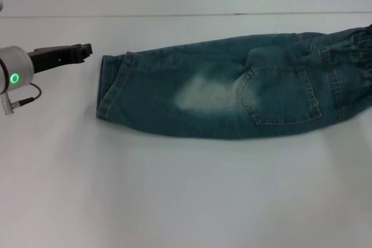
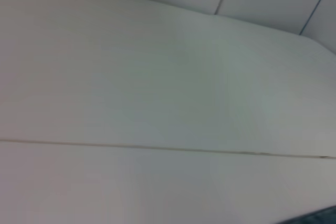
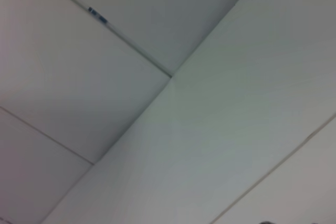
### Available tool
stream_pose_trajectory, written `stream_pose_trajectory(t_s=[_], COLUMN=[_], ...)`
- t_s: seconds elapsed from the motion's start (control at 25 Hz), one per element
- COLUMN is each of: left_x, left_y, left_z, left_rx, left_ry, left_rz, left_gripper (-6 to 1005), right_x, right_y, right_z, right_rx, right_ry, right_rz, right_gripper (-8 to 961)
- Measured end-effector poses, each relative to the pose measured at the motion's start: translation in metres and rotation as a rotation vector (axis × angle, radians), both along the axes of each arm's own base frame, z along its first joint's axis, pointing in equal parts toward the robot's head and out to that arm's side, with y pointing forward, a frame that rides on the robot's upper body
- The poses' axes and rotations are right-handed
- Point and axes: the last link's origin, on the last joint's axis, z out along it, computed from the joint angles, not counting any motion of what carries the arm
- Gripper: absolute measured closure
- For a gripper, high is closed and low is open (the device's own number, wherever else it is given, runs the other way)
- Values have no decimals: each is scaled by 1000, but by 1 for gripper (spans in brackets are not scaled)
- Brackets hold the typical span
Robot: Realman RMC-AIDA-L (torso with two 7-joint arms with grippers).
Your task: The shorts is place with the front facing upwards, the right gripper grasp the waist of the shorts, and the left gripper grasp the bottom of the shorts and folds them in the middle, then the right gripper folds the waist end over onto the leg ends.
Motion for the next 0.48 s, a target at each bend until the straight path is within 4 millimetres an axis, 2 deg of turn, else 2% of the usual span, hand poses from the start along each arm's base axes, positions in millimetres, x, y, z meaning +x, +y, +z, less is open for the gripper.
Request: stream_pose_trajectory(t_s=[0.12,0.2,0.36,0.48], left_x=[5,9,13,16], left_y=[-1,-3,-6,-10], left_z=[-2,0,1,5], left_rx=[-16,-27,-44,-50], left_ry=[-23,-24,-34,-46], left_rz=[-20,-41,-72,-93], left_gripper=[859,796,671,628], right_x=[0,1,2,7], right_y=[-2,-4,-11,-15], right_z=[4,7,12,17], right_rx=[-6,0,22,29], right_ry=[-26,-42,-64,-83], right_rz=[20,36,61,55], right_gripper=[761,670,581,514])
